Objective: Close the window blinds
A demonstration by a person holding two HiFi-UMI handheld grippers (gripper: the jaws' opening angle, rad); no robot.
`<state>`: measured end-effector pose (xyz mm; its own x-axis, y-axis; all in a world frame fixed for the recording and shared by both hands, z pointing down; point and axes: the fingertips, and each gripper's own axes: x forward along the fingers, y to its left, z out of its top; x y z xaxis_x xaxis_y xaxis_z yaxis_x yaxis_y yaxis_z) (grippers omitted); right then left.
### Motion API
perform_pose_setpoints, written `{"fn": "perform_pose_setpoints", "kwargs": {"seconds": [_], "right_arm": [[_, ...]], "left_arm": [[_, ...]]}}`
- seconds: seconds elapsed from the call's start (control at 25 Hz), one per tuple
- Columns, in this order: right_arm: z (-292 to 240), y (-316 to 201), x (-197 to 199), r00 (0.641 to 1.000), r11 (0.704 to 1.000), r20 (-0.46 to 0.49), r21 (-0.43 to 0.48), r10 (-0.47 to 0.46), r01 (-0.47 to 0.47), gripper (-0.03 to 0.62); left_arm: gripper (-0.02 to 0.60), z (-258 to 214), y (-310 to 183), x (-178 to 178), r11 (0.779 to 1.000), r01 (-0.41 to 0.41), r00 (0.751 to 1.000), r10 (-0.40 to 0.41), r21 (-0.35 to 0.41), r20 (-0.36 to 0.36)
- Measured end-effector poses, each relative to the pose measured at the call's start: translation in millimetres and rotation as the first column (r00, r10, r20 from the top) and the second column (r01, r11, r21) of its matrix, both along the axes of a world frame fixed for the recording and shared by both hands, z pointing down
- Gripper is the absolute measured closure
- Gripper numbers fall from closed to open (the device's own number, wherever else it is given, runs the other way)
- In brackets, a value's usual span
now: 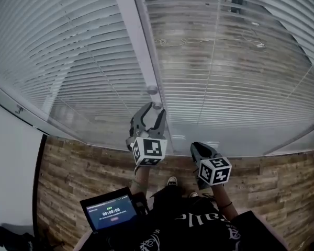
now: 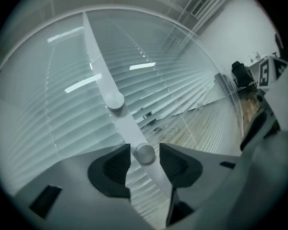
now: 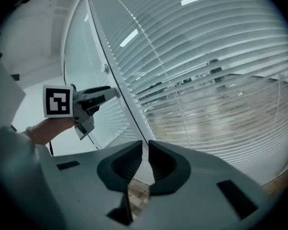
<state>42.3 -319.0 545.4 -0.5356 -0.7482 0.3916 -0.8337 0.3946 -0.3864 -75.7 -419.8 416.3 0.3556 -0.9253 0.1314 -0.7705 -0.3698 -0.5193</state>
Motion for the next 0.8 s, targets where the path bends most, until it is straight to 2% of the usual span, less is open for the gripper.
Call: {"fn": "perform_pose_setpoints", "kwargs": {"seconds": [0.08,0.16,0.2,0.28,0.36,0.4,0.44,0.48,0.52,0.56,0.6,0.64,0.68,0.72,0.76,0.8], "right_arm": [[1,-1,1,1.0,1.0,-0.001,-0.009,0.011,-0.011,0.543],[3,-1,2,1.0,1.0,-0.002,-0.016,0.017,-0.017,0.543],[4,0,2,1.0,1.0,-0.003,-0.019,0.019,-0.019,0.543],[7,0,4,1.0,0.999,-0.006,-0.026,0.024,-0.024,0.543],[11,2,5,1.0,0.999,-0.008,-0.035,0.027,-0.027,0.543],[12,3,4,1.0,0.999,-0.008,-0.038,0.026,-0.026,0.543],[13,5,3,1.0,0.999,-0.006,-0.041,0.023,-0.023,0.543],[13,6,2,1.0,0.999,-0.004,-0.043,0.019,-0.019,0.543],[13,7,1,1.0,0.999,-0.002,-0.044,0.016,-0.016,0.543],[13,8,0,1.0,0.999,-0.001,-0.045,0.013,-0.013,0.543],[13,9,-1,1.0,0.999,0.0,-0.045,0.01,-0.01,0.543],[14,10,-2,1.0,0.999,0.0,-0.045,0.007,-0.006,0.543],[14,11,-3,1.0,0.999,0.0,-0.045,0.003,-0.003,0.543],[14,11,-4,1.0,0.999,0.0,-0.044,0.0,0.0,0.543],[14,12,-4,1.0,0.999,0.0,-0.044,-0.002,0.002,0.543],[14,13,-3,1.0,0.999,0.0,-0.043,-0.003,0.003,0.543]], "left_arm": [[0.401,5,-5,2,1.0,0.001,0.999,-0.001,0.007,0.042],[0.429,7,-8,0,1.0,0.012,0.998,-0.013,0.018,0.066],[0.449,6,-9,-1,1.0,0.014,0.998,-0.015,0.021,0.065],[0.449,6,-10,-2,1.0,0.013,0.999,-0.014,0.01,0.037],[0.449,4,-10,-2,0.999,0.016,0.998,-0.018,-0.031,-0.053],[0.451,1,-9,-2,0.998,0.012,0.989,-0.021,-0.067,-0.144],[0.451,-2,-8,-2,0.994,0.001,0.966,-0.029,-0.109,-0.255],[0.451,-4,-8,-4,0.988,-0.014,0.928,-0.044,-0.152,-0.371],[0.451,-4,-9,-6,0.981,-0.034,0.876,-0.062,-0.189,-0.478],[0.451,-4,-10,-8,0.974,-0.057,0.812,-0.082,-0.218,-0.577],[0.451,-3,-12,-10,0.967,-0.084,0.737,-0.102,-0.24,-0.668],[0.451,-3,-13,-12,0.96,-0.114,0.65,-0.124,-0.257,-0.75],[0.453,-2,-14,-14,0.951,-0.149,0.553,-0.145,-0.269,-0.821],[0.453,0,-15,-15,0.941,-0.193,0.444,-0.169,-0.278,-0.88],[0.453,2,-15,-14,0.928,-0.246,0.321,-0.196,-0.281,-0.927],[0.454,2,-14,-13,0.913,-0.303,0.184,-0.223,-0.272,-0.957]]}}
